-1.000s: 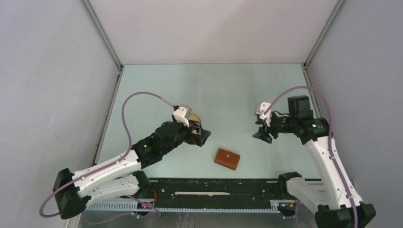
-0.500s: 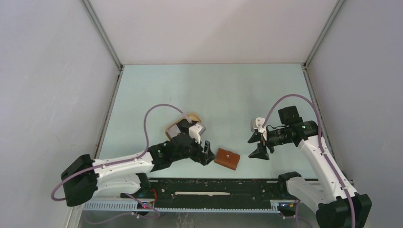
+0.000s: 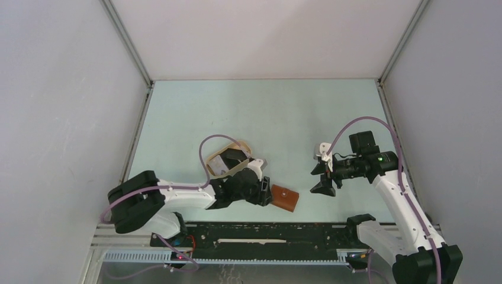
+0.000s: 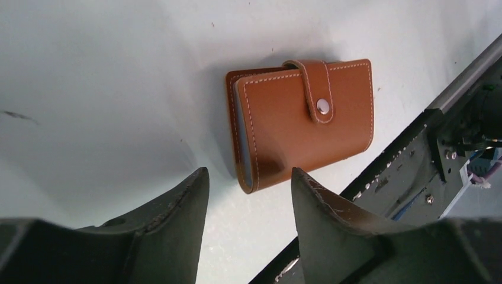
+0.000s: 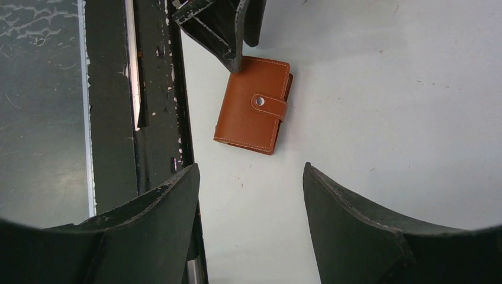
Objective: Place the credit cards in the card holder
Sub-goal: Reset both arms
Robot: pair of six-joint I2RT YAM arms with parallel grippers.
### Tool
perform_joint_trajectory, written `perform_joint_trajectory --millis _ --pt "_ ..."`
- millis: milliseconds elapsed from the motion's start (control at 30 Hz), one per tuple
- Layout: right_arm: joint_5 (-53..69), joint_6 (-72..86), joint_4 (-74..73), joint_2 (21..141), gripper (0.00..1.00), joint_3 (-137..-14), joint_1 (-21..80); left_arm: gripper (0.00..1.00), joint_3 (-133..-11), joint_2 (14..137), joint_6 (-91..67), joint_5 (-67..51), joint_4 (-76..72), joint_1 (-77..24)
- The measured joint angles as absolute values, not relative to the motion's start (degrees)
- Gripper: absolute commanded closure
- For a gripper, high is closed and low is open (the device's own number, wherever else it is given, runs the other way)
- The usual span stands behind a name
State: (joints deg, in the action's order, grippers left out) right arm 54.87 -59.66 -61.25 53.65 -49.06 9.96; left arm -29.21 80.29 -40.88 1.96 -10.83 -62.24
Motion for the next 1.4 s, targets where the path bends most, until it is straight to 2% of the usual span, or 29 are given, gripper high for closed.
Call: perform_joint_trajectory --millis 133,400,567,633,733,800,900,1067,1400 --pt "54.9 -59.6 -61.3 53.6 0.27 -49.1 9.8 0.52 -31.0 82.5 -42.1 2.4 -10.9 -62.2" --pt "54.9 -59.6 -61.3 53.6 0.27 -49.1 9.8 0.49 -33.9 85.3 -42.5 1.8 -11.0 -61.3" --pt "54.3 -58.2 -60.8 53.3 0.26 -49.1 9.3 0.48 -34.3 82.4 -39.6 1.1 -7.2 -58.4" --pt "53.7 -57.1 -60.2 52.9 0.25 -49.1 8.8 0.44 -35.2 79.4 -37.1 1.5 -3.9 -57.3" --pt "52.3 -54.4 -58.8 51.9 0.20 -49.1 7.3 0.29 -38.6 73.6 -32.5 2.6 1.6 -55.7" --pt "51.1 -51.9 -57.9 50.7 0.15 -49.4 5.1 0.16 -41.3 69.8 -30.0 2.9 4.2 -54.4" --pt "49.8 -47.8 -56.6 48.9 0.01 -51.3 0.0 0.05 -44.8 64.0 -27.3 2.3 6.6 -51.0" --pt "49.8 -34.9 -51.2 47.6 0.00 -56.6 -11.1 0.00 -48.5 54.9 -26.2 0.2 11.5 -42.1" --pt "54.7 -11.5 -41.3 48.1 0.00 -62.7 -18.8 0.00 -54.5 40.5 -22.5 4.8 23.0 -34.7"
